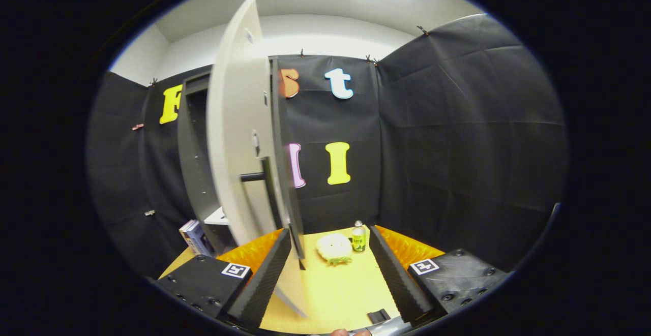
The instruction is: Open the shoe cabinet door, grab the shoes and put them into the shoe cabinet, then close the shoe cabinet door.
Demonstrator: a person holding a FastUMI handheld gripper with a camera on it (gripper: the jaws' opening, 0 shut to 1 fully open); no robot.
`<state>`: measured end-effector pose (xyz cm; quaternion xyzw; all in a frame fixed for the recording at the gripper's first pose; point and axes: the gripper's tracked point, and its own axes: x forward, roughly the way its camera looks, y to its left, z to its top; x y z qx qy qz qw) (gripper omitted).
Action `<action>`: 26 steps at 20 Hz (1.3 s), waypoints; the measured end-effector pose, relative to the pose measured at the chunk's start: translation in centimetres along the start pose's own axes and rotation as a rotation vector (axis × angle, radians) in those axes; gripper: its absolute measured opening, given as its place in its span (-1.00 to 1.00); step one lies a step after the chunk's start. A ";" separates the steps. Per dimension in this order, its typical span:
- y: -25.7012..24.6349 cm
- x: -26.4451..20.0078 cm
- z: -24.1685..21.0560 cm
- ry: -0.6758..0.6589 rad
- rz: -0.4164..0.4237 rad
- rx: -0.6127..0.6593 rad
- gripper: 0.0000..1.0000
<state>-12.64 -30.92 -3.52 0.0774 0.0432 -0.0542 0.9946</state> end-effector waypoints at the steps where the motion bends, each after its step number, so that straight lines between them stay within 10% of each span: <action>1: -0.8 1.4 -0.1 0.009 -0.014 -0.001 0.96; 14: 2.1 6.1 -0.6 0.034 -0.026 -0.031 0.92; 26: 20.9 5.6 -2.7 0.041 0.078 -0.107 0.91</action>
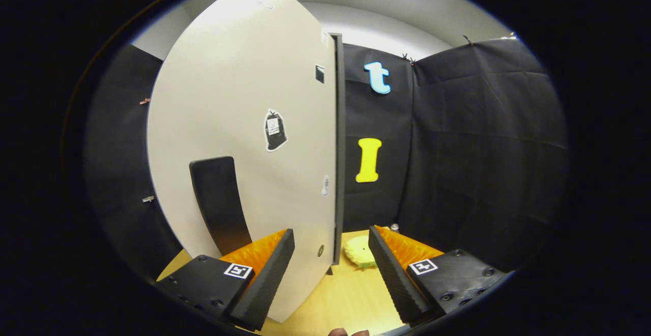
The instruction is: Open the shoe cabinet door, grab the shoes and put them into the shoe cabinet, then close the shoe cabinet door.
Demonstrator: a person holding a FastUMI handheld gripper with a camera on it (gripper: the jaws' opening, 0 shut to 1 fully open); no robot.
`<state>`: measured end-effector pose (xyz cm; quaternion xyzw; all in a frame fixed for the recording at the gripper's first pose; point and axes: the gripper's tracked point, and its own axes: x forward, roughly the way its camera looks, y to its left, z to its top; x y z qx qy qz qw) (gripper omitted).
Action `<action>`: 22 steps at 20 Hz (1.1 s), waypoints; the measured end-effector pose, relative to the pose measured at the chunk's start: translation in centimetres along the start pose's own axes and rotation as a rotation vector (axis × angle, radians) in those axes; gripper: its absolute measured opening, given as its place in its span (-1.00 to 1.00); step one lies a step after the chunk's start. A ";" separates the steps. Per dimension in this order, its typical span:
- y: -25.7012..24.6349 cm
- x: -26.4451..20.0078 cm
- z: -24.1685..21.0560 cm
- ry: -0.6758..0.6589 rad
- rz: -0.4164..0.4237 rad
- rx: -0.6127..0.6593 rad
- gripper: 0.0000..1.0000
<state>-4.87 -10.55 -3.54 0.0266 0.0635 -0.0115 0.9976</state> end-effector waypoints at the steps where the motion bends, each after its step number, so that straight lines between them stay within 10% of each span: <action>1: 1.6 0.9 -0.1 0.001 0.027 0.003 0.91; 7: 8.4 3.8 0.9 0.002 0.137 0.004 0.96; 22: 6.6 5.0 1.2 -0.014 0.069 0.012 0.96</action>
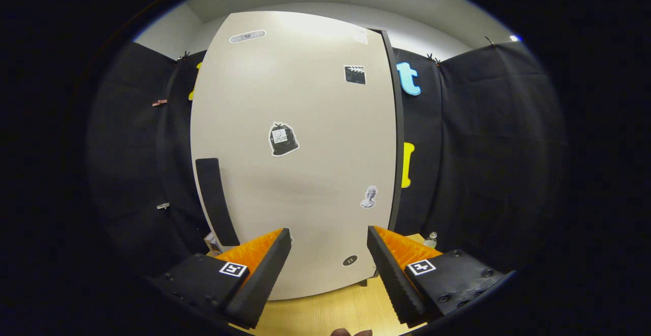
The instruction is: Open the shoe cabinet door, grab the shoes and put them into the shoe cabinet, then close the shoe cabinet door.
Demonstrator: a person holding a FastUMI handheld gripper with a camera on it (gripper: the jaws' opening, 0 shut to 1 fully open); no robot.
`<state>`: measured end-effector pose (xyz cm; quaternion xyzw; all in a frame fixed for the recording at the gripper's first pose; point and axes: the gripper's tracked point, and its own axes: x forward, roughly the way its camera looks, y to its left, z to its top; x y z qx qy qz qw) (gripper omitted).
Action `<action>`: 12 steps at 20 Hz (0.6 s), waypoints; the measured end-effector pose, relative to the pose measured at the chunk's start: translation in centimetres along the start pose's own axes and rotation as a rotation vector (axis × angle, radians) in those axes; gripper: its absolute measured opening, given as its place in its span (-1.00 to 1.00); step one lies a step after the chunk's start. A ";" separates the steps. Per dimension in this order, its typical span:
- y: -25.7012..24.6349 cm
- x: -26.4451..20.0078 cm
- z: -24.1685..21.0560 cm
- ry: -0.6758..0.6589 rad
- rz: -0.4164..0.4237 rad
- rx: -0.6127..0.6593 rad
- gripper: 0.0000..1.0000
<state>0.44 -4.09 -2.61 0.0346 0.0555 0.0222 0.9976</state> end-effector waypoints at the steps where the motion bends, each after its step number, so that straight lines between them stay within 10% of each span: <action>1: -0.3 0.0 0.1 -0.002 -0.006 0.001 0.96; 12: -0.3 -0.1 0.1 -0.012 -0.018 -0.013 0.96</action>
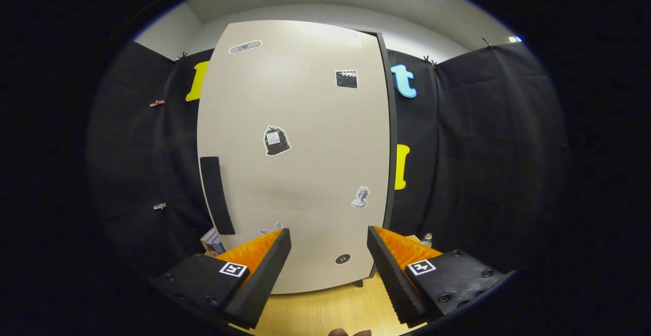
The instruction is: Open the shoe cabinet door, grab the shoes and put them into the shoe cabinet, then close the shoe cabinet door.
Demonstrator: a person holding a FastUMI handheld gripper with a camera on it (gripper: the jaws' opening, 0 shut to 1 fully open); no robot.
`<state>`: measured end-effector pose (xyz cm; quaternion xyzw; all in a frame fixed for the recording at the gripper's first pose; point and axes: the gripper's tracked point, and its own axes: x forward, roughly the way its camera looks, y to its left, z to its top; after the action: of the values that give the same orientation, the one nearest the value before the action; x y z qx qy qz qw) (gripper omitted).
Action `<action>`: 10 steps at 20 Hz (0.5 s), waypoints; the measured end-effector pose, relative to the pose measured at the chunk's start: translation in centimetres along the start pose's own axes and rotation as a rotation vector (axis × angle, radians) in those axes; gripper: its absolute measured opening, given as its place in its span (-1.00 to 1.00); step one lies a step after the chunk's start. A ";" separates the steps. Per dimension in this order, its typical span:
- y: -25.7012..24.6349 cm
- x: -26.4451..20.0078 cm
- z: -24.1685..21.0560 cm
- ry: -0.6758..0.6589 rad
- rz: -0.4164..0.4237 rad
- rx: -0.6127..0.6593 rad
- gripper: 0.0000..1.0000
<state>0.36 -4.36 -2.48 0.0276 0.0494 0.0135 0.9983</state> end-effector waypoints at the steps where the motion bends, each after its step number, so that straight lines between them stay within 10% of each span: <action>1: 0.2 0.0 0.0 0.001 0.003 0.000 0.96; 10: -0.7 0.3 0.1 0.002 -0.006 0.023 0.95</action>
<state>0.71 -5.03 -2.42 0.0387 0.0509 0.0101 0.9979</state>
